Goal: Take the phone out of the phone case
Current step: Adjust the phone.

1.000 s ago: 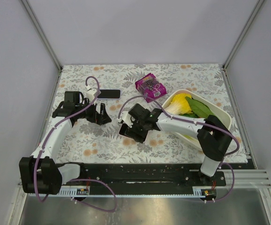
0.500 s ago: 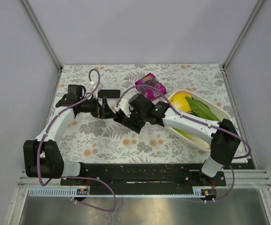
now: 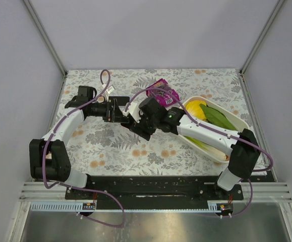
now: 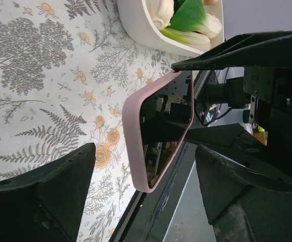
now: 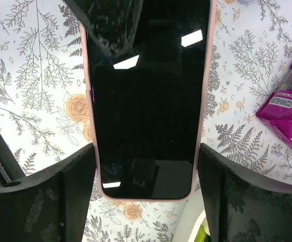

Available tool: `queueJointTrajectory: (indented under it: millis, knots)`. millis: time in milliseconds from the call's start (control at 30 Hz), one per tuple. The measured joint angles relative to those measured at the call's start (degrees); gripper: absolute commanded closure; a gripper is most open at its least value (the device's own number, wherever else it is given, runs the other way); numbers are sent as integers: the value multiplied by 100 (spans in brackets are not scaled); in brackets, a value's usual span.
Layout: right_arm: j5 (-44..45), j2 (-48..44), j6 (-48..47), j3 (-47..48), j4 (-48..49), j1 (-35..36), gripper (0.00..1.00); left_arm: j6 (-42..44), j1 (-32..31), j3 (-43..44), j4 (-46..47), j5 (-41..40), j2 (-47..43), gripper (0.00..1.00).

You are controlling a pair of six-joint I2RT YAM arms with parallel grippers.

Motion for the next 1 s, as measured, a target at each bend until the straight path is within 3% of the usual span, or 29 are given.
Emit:
queueJointTrajectory:
  millis: [267,1000]
  knots:
    - [72,0,28,2,2,0,100,-339,-258,4,203,92,31,48]
    - [201,-94,173,0,72,0,100,-686,-369,-4,498,328,289,70]
